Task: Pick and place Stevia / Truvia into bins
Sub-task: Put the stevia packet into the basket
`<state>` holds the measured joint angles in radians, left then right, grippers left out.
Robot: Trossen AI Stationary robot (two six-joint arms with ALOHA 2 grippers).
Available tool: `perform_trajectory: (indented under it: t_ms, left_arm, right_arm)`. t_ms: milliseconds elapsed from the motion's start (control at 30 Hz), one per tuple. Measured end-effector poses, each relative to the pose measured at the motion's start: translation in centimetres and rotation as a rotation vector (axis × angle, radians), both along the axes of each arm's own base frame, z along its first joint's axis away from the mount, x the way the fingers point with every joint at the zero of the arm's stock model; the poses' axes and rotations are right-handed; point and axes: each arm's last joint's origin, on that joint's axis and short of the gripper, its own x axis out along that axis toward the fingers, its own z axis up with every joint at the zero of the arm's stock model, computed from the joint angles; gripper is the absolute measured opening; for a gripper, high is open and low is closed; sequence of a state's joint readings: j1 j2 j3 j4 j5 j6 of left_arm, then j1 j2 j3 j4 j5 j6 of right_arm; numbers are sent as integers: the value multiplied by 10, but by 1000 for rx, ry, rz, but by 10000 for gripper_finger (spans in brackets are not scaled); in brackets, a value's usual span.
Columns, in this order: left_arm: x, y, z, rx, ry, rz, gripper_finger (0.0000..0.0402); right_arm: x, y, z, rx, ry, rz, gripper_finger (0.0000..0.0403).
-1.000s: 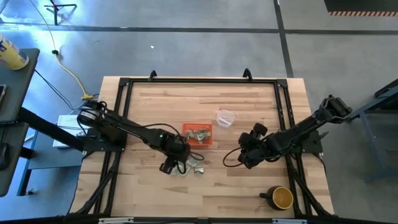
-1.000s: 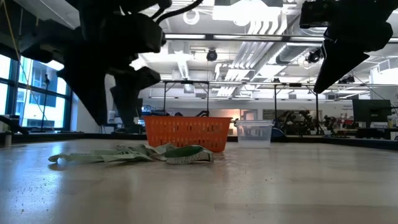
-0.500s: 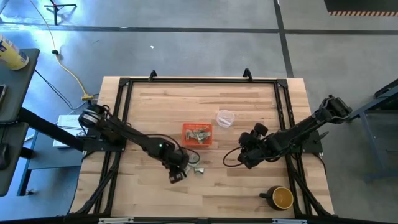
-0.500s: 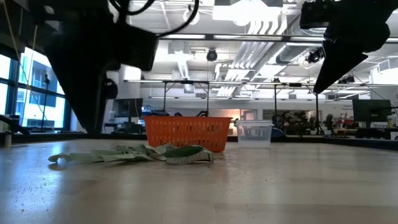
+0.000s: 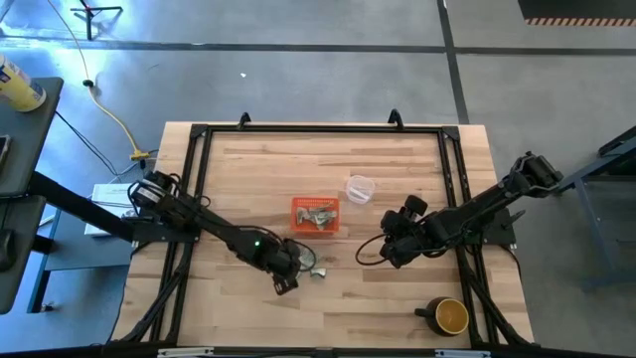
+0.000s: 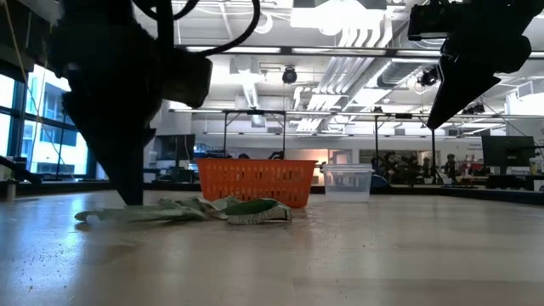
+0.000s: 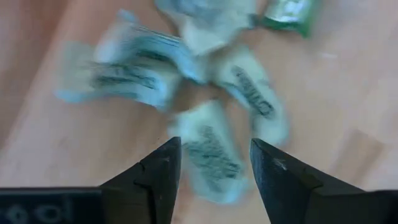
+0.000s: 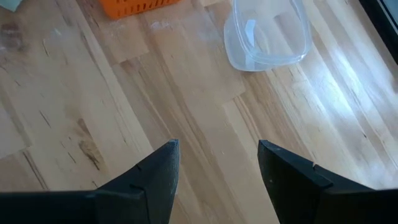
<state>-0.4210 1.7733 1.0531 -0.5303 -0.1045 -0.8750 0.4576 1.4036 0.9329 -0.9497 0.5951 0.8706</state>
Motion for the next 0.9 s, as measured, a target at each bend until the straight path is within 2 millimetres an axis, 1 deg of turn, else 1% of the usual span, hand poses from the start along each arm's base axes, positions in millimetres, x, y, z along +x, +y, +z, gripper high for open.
perform_trajectory:
  t_ms: [67, 133, 267, 367, 467, 533, 600, 667, 733, 867, 900]
  left_arm:
    - [-3, 3, -2, 43, 36, 4, 218]
    - [-3, 3, -8, 64, 57, 7, 213]
    - [0, 0, -16, 39, 66, -1, 207]
    - [2, -2, -17, 18, 51, 23, 208]
    - [1, -2, -17, 54, 44, 20, 207]
    - [1, -2, -20, 68, 60, 1, 199]
    - [1, -1, -22, 85, 72, -21, 180]
    - [0, 0, -22, 98, 82, -36, 152]
    - [0, 0, -22, 117, 76, -52, 116]
    - [1, 0, -22, 136, 66, -108, 31]
    - [1, 0, -22, 138, 68, -113, 21]
  right_arm:
    - [0, 0, 0, -1, 1, 0, 209]
    - [0, 0, 0, -3, 5, 1, 209]
    - [-1, 0, 0, -7, 16, 6, 209]
    - [-1, -1, 0, -5, 21, 7, 209]
    - [-1, -2, 0, -13, 21, 0, 209]
    - [0, -5, 0, -18, 28, -2, 209]
    - [0, -7, 0, -22, 33, -6, 209]
    - [1, -10, 0, -23, 37, -18, 209]
    - [1, -11, 0, -24, 38, -26, 209]
    - [2, -13, 0, -24, 35, -32, 209]
    - [2, -13, 0, -27, 31, -34, 209]
